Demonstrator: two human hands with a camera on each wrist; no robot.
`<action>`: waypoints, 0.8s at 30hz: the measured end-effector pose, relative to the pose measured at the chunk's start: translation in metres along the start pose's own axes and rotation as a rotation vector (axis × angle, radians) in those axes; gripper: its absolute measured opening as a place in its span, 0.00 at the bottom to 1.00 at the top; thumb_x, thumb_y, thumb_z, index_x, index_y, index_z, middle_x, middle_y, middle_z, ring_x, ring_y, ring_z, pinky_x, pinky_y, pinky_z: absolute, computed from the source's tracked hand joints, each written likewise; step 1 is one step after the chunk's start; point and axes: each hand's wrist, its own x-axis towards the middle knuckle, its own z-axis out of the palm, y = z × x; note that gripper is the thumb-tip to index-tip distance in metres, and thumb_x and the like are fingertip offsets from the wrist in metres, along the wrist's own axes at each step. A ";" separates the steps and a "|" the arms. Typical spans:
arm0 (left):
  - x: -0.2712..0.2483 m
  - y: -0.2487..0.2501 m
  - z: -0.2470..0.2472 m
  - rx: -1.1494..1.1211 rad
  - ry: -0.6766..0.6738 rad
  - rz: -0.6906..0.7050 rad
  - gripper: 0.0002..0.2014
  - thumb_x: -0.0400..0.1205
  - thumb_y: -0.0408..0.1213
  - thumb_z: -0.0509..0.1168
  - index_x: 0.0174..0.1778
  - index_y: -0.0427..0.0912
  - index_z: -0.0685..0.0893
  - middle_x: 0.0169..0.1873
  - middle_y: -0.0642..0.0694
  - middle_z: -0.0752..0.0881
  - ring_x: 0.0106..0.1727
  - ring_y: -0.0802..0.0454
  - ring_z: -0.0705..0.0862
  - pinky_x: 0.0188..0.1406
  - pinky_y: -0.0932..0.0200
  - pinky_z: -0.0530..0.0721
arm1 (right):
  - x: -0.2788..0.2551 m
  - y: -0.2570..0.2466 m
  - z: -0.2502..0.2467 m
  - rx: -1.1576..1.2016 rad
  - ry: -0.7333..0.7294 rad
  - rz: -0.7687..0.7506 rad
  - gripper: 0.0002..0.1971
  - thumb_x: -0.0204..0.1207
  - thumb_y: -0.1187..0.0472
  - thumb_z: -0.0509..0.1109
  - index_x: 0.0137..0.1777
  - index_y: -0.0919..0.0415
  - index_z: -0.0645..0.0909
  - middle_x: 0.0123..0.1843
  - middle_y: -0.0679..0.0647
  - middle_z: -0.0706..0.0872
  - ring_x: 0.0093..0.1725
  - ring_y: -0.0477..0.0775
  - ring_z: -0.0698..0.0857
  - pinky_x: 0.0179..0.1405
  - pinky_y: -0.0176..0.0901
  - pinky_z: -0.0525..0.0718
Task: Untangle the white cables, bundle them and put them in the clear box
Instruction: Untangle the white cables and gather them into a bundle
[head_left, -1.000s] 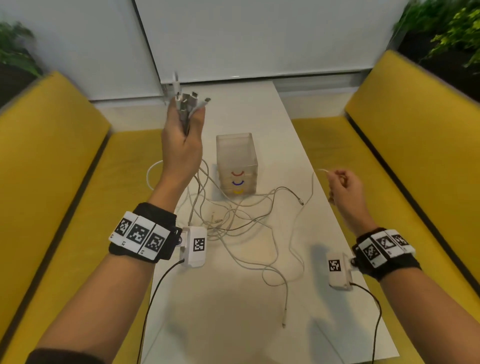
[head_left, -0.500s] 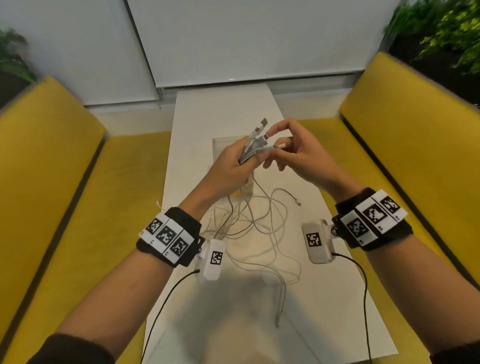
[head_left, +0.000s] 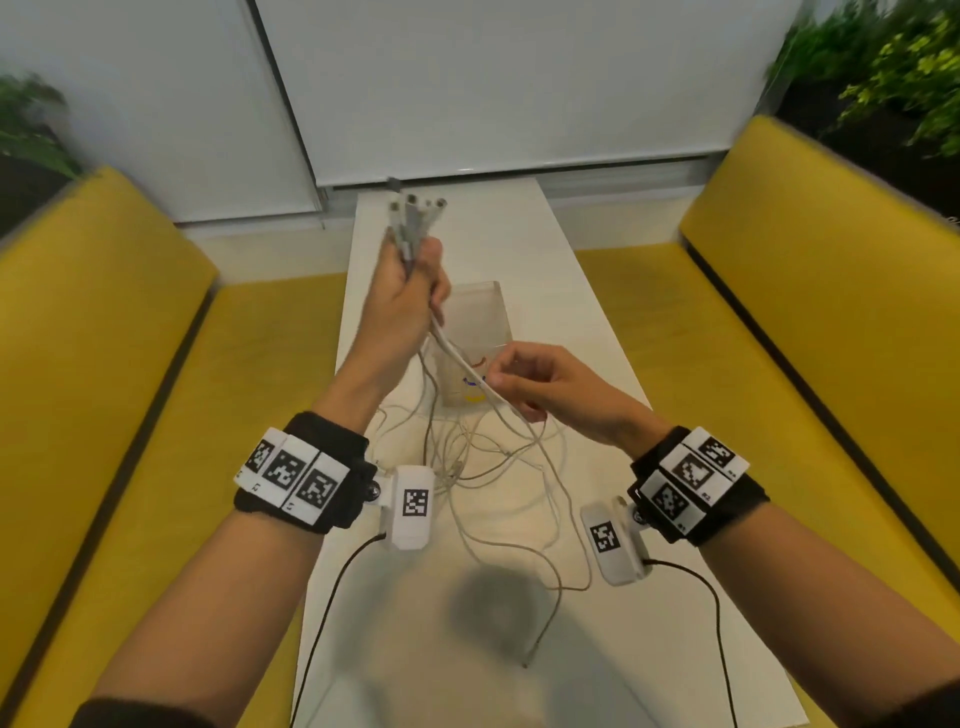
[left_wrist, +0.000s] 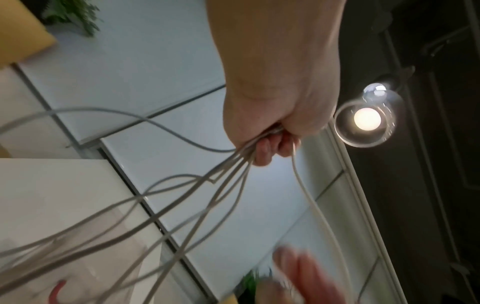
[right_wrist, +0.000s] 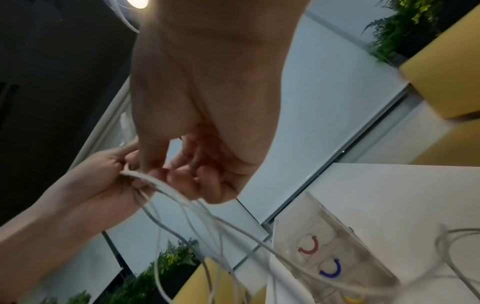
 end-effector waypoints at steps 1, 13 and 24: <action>0.003 0.003 -0.007 -0.047 0.069 0.006 0.07 0.92 0.42 0.53 0.61 0.45 0.71 0.28 0.51 0.70 0.27 0.56 0.68 0.27 0.62 0.71 | -0.003 0.001 -0.001 0.005 -0.019 0.027 0.11 0.85 0.60 0.64 0.52 0.69 0.81 0.32 0.55 0.75 0.28 0.48 0.71 0.29 0.40 0.69; 0.006 0.030 -0.006 -0.282 0.105 0.110 0.12 0.92 0.40 0.49 0.72 0.50 0.64 0.28 0.44 0.73 0.32 0.46 0.82 0.42 0.43 0.88 | 0.013 0.005 0.032 -0.027 0.033 0.060 0.25 0.75 0.59 0.77 0.71 0.56 0.74 0.66 0.56 0.84 0.61 0.54 0.86 0.64 0.51 0.85; 0.003 0.037 -0.027 -0.346 0.269 0.057 0.13 0.92 0.43 0.52 0.69 0.43 0.65 0.26 0.50 0.65 0.23 0.55 0.61 0.20 0.60 0.60 | 0.003 0.039 0.026 -0.062 0.089 0.017 0.12 0.82 0.58 0.70 0.46 0.68 0.80 0.41 0.60 0.84 0.42 0.56 0.86 0.48 0.53 0.87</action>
